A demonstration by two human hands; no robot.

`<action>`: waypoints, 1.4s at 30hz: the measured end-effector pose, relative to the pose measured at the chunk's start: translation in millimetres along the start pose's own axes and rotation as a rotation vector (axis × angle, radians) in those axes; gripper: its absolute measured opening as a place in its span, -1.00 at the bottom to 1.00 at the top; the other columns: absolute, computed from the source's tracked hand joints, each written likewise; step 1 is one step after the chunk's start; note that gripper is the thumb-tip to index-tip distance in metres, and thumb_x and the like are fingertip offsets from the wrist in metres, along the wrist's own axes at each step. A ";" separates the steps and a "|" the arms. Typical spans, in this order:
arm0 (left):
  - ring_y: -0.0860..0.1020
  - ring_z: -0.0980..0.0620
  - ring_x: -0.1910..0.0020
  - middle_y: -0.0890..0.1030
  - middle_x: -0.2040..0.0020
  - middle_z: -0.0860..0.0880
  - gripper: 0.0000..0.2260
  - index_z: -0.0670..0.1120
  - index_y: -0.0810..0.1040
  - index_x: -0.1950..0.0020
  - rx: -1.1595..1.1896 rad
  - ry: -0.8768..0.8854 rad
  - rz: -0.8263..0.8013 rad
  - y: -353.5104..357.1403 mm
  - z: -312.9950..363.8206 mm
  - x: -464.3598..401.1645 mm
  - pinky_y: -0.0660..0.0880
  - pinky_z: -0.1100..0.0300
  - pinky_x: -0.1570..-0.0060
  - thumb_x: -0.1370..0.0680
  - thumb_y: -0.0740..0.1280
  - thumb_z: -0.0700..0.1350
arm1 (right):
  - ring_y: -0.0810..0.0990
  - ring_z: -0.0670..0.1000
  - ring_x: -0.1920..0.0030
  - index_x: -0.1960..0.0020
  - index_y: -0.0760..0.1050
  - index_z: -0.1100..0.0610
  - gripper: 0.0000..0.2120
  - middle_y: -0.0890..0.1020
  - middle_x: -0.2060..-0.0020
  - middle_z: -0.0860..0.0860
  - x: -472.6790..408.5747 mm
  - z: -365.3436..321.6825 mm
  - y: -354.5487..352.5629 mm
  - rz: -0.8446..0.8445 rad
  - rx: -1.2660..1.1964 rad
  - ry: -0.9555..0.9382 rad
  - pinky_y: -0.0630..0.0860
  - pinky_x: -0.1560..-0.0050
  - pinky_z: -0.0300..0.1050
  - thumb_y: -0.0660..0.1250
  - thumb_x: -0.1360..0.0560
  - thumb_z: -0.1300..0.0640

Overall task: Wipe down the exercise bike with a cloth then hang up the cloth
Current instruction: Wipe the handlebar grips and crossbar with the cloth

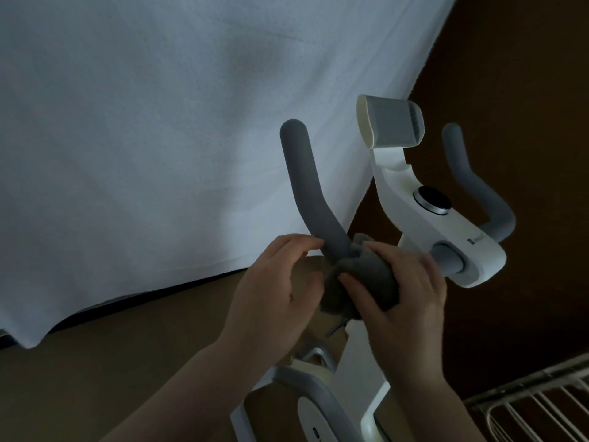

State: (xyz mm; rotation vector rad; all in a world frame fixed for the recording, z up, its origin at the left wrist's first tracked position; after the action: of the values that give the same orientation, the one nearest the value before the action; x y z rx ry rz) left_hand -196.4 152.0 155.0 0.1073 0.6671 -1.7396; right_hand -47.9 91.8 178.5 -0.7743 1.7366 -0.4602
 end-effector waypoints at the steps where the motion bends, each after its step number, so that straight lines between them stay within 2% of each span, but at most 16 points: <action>1: 0.51 0.21 -0.12 0.57 -0.17 0.11 -0.65 -0.04 0.54 -0.26 0.010 0.013 0.011 -0.4 2.5 -0.3 0.35 0.56 -0.08 -0.50 0.25 -0.02 | 0.52 -0.15 -0.17 -0.17 0.50 0.04 -0.65 0.61 -0.07 -0.09 -4.2 -5.0 6.3 0.008 0.004 -0.007 0.12 -0.43 0.11 0.33 -0.44 -0.09; 3: 0.51 0.19 -0.13 0.58 -0.15 0.07 -0.69 -0.09 0.55 -0.24 0.009 0.073 0.025 0.2 9.3 -1.1 0.38 0.47 -0.14 -0.52 0.27 -0.08 | 0.57 -0.04 -0.13 -0.17 0.49 0.03 -0.68 0.63 -0.07 -0.05 -8.6 -12.4 15.0 0.037 0.016 -0.019 0.06 -0.48 0.09 0.31 -0.45 -0.05; 6: 0.51 0.15 -0.19 0.57 -0.17 0.07 -0.71 -0.09 0.56 -0.23 -0.026 0.186 -0.004 5.1 18.5 -1.1 0.46 0.23 -0.20 -0.55 0.25 -0.06 | 0.53 -0.06 -0.21 -0.21 0.50 0.04 -0.66 0.61 -0.13 -0.05 8.9 -5.6 7.1 0.087 0.024 -0.025 -0.01 -0.51 0.09 0.35 -0.46 0.03; 11: 0.47 0.17 -0.22 0.55 -0.18 0.13 -0.69 -0.02 0.57 -0.22 -0.168 0.301 -0.088 11.4 27.0 -4.6 0.47 -0.01 -0.20 -0.53 0.22 -0.01 | 0.44 -0.07 -0.30 -0.24 0.49 0.00 -0.62 0.54 -0.18 -0.15 28.8 23.6 -7.0 0.233 -0.024 0.099 0.15 -0.45 0.14 0.36 -0.44 -0.01; 13: 0.48 0.14 -0.22 0.56 -0.17 0.12 -0.69 -0.03 0.60 -0.19 -0.213 0.332 -0.097 15.1 29.6 -8.1 0.44 -0.04 -0.22 -0.53 0.21 0.01 | 0.42 -0.09 -0.29 -0.24 0.51 -0.01 -0.63 0.53 -0.18 -0.19 31.9 26.8 -3.8 0.341 -0.094 0.227 0.30 -0.34 0.17 0.36 -0.45 -0.05; 16: 0.46 0.15 -0.24 0.57 -0.17 0.12 -0.69 -0.03 0.61 -0.17 -0.255 0.380 -0.111 23.1 33.6 -10.5 0.41 -0.08 -0.27 -0.54 0.20 0.02 | 0.42 -0.07 -0.29 -0.27 0.44 -0.16 -0.59 0.46 -0.22 -0.29 54.1 14.1 16.8 0.540 -0.355 0.573 0.47 -0.19 0.19 0.33 -0.43 -0.12; 18: 0.46 0.14 -0.25 0.58 -0.16 0.12 -0.70 -0.04 0.61 -0.16 -0.261 0.406 -0.124 27.9 34.3 -10.5 0.41 -0.11 -0.27 -0.54 0.20 0.01 | 0.47 -0.01 -0.26 -0.28 0.43 -0.22 -0.54 0.46 -0.20 -0.25 64.7 2.3 30.1 0.638 -0.541 0.788 0.53 -0.16 0.16 0.33 -0.39 -0.21; 20: 0.45 0.13 -0.27 0.57 -0.17 0.14 -0.71 -0.03 0.61 -0.16 -0.264 0.417 -0.141 29.3 33.2 -10.5 0.41 -0.10 -0.28 -0.53 0.21 0.01 | 0.52 -0.04 -0.21 -0.25 0.48 -0.24 -0.53 0.50 -0.18 -0.13 58.8 3.1 30.8 0.686 -0.647 0.956 0.55 -0.16 0.12 0.36 -0.37 -0.30; 22: 0.43 0.13 -0.29 0.55 -0.18 0.16 -0.71 0.00 0.59 -0.18 -0.274 0.428 -0.151 29.2 32.6 -10.9 0.38 -0.05 -0.31 -0.52 0.23 0.01 | 0.56 -0.08 -0.16 -0.23 0.51 -0.22 -0.53 0.54 -0.15 -0.02 46.2 15.3 23.3 0.681 -0.718 1.043 0.58 -0.15 0.02 0.36 -0.34 -0.28; 26: 0.43 0.12 -0.29 0.54 -0.17 0.18 -0.71 -0.01 0.59 -0.18 -0.272 0.444 -0.148 33.1 34.7 -10.6 0.37 -0.12 -0.29 -0.50 0.24 -0.01 | 0.60 -0.10 -0.12 -0.24 0.54 -0.13 -0.56 0.58 -0.12 0.00 51.2 6.4 25.8 0.665 -0.876 1.092 0.62 -0.05 -0.11 0.39 -0.36 -0.14; 28: 0.41 0.20 -0.29 0.52 -0.17 0.22 -0.71 0.00 0.57 -0.19 -0.237 0.451 -0.155 35.9 37.3 -10.0 0.39 -0.15 -0.27 -0.50 0.23 -0.04 | 0.61 -0.13 -0.08 -0.23 0.55 -0.13 -0.55 0.58 -0.12 -0.01 57.7 -3.5 30.0 0.672 -0.912 1.153 0.62 -0.02 -0.16 0.40 -0.35 -0.12; 30: 0.39 0.32 -0.26 0.48 -0.18 0.30 -0.71 0.05 0.53 -0.22 -0.203 0.457 -0.175 38.7 40.9 -9.3 0.41 -0.13 -0.27 -0.53 0.20 -0.07 | 0.61 -0.10 -0.10 -0.23 0.55 -0.11 -0.60 0.57 -0.13 0.01 53.3 7.7 27.8 0.717 -0.946 1.147 0.62 -0.02 -0.15 0.43 -0.40 -0.04; 32: 0.40 0.36 -0.21 0.47 -0.17 0.34 -0.71 0.06 0.53 -0.23 -0.181 0.462 -0.193 40.6 46.7 -11.0 0.41 -0.11 -0.26 -0.55 0.17 -0.08 | 0.60 -0.08 -0.13 -0.25 0.54 -0.09 -0.61 0.57 -0.14 0.02 41.8 25.4 20.8 0.752 -0.977 1.119 0.63 -0.02 -0.13 0.44 -0.43 0.00; 36: 0.48 0.27 -0.11 0.58 -0.08 0.21 -0.74 0.01 0.59 -0.17 -0.216 0.453 -0.229 43.7 51.7 -21.3 0.42 -0.15 -0.20 -0.56 0.19 -0.02 | 0.63 -0.08 -0.09 -0.25 0.55 -0.06 -0.64 0.62 -0.09 0.01 51.9 7.9 27.6 0.704 -0.978 1.120 0.62 -0.01 -0.14 0.43 -0.45 0.03; 39: 0.52 0.26 -0.03 0.60 -0.01 0.22 -0.73 0.04 0.60 -0.11 -0.287 0.439 -0.279 47.2 47.6 -28.2 0.29 -0.06 -0.36 -0.55 0.18 0.05 | 0.63 -0.09 -0.06 -0.25 0.55 -0.08 -0.62 0.61 -0.08 0.03 57.9 -0.2 32.2 0.724 -1.004 1.140 0.62 0.07 -0.22 0.44 -0.44 0.05; 42: 0.53 0.26 0.00 0.60 0.02 0.23 -0.73 0.06 0.60 -0.09 -0.276 0.423 -0.312 48.5 44.7 -30.1 0.14 0.11 -0.45 -0.55 0.16 0.08 | 0.63 -0.09 -0.08 -0.27 0.54 -0.11 -0.60 0.60 -0.11 0.03 55.0 0.8 32.7 0.760 -1.031 1.146 0.63 0.02 -0.16 0.45 -0.44 0.05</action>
State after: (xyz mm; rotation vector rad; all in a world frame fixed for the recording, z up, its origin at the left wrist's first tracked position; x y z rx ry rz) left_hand -131.1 150.2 186.3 0.1895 1.2839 -1.9195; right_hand -64.7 76.5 118.7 -0.4103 3.2092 0.7631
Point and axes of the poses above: each hand's wrist, its own x-axis away from the middle knuckle, its own y-axis out of the palm, z = x × y, the point moved 3 cm from there along -x, towards the middle knuckle
